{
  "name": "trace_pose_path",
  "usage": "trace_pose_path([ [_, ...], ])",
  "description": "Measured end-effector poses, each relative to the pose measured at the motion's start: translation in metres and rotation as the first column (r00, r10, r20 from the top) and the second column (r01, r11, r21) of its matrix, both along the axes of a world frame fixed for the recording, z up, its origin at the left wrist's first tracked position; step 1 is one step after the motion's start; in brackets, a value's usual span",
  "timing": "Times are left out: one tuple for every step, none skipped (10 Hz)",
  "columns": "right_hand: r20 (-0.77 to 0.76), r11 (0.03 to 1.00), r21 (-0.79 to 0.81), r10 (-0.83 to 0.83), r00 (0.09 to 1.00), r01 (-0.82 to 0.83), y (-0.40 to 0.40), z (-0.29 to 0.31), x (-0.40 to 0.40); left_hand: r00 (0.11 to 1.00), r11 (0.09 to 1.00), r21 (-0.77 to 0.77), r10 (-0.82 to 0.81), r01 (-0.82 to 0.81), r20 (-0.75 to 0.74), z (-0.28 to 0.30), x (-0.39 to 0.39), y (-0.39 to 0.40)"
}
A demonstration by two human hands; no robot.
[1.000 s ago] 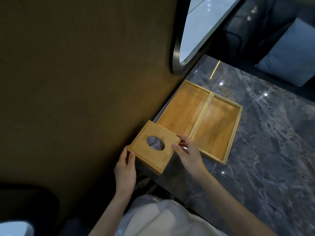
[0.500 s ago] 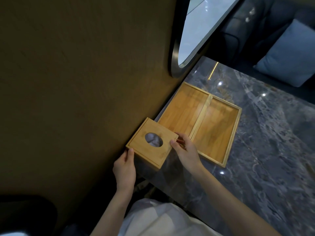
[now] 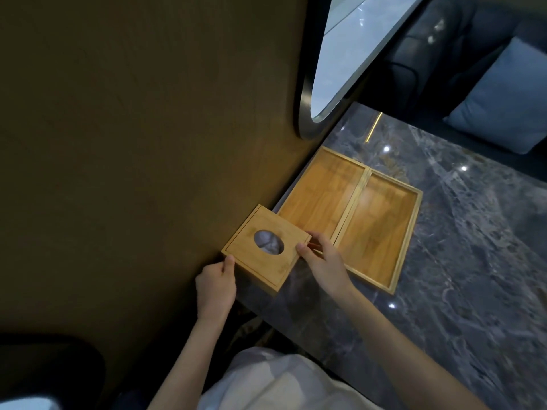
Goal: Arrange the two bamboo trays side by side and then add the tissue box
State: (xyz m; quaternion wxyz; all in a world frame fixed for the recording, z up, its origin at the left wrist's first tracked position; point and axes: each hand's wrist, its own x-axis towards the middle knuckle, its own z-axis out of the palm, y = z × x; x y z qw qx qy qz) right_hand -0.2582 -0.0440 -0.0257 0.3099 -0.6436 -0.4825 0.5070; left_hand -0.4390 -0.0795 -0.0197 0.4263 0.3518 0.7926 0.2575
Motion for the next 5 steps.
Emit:
trace_pose_path([
  [0.009,0.998,-0.062,0.014,1.000,-0.013,0.003,0.000,0.003,0.931,0.972,-0.062,-0.234,0.225,-0.282,0.009,0.000,0.004],
  [-0.002,0.996,-0.084,0.012,1.000,-0.012,0.006,0.009,0.012,0.806,0.905,-0.136,-0.422,0.404,-0.415,0.029,0.007,0.010],
  [0.007,0.998,-0.047,-0.034,0.999,0.035,0.013,0.032,0.027,0.735,0.839,-0.130,-0.529,0.528,-0.425,0.059,0.020,0.029],
  [-0.057,0.986,0.083,-0.143,0.988,0.147,0.026,0.064,0.049,0.700,0.763,-0.009,-0.599,0.647,-0.388,0.092,0.043,0.065],
  [-0.241,0.900,0.243,-0.306,0.921,0.362,0.030,0.104,0.079,0.671,0.681,0.089,-0.676,0.727,-0.303,0.126,0.076,0.098],
])
